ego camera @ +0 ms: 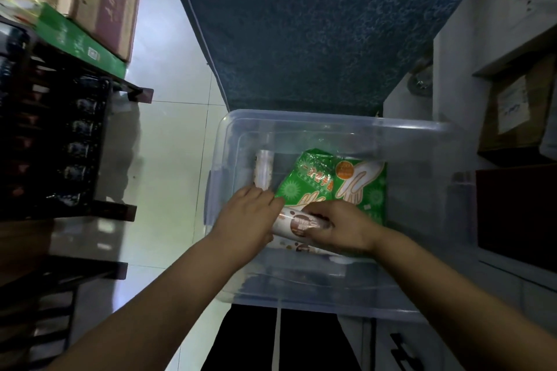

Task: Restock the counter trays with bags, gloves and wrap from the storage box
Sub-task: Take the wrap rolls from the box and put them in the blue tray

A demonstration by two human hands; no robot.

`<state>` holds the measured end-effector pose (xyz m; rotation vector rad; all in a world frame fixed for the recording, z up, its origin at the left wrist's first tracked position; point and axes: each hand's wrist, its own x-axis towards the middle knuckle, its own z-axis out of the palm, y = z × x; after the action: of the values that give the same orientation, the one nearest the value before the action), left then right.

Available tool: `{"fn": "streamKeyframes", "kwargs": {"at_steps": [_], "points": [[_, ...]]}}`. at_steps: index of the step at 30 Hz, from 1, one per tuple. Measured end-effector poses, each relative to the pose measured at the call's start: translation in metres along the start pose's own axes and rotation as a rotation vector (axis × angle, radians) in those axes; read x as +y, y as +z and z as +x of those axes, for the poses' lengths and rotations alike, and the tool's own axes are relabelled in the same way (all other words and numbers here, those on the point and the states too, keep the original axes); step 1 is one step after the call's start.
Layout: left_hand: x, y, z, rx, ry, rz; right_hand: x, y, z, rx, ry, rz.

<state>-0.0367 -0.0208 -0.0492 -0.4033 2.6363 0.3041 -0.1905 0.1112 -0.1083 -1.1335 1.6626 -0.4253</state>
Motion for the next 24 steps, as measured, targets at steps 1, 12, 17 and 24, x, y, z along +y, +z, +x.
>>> {"fn": "streamKeyframes", "kwargs": {"at_steps": [1,12,17,24], "points": [[-0.005,0.000,-0.002,0.005,-0.022,0.018,0.002,0.002,0.002,0.033,0.036,0.129],[-0.037,0.008,-0.028,0.194,-0.339,0.146,0.078,0.073,0.022,-0.186,0.364,-0.422],[-0.050,0.011,-0.037,0.225,-0.424,0.126,0.085,0.087,0.025,-0.230,0.359,-0.657],[-0.053,0.003,-0.060,0.258,-0.463,0.044,0.066,0.074,0.006,-0.233,0.439,-0.513]]}}
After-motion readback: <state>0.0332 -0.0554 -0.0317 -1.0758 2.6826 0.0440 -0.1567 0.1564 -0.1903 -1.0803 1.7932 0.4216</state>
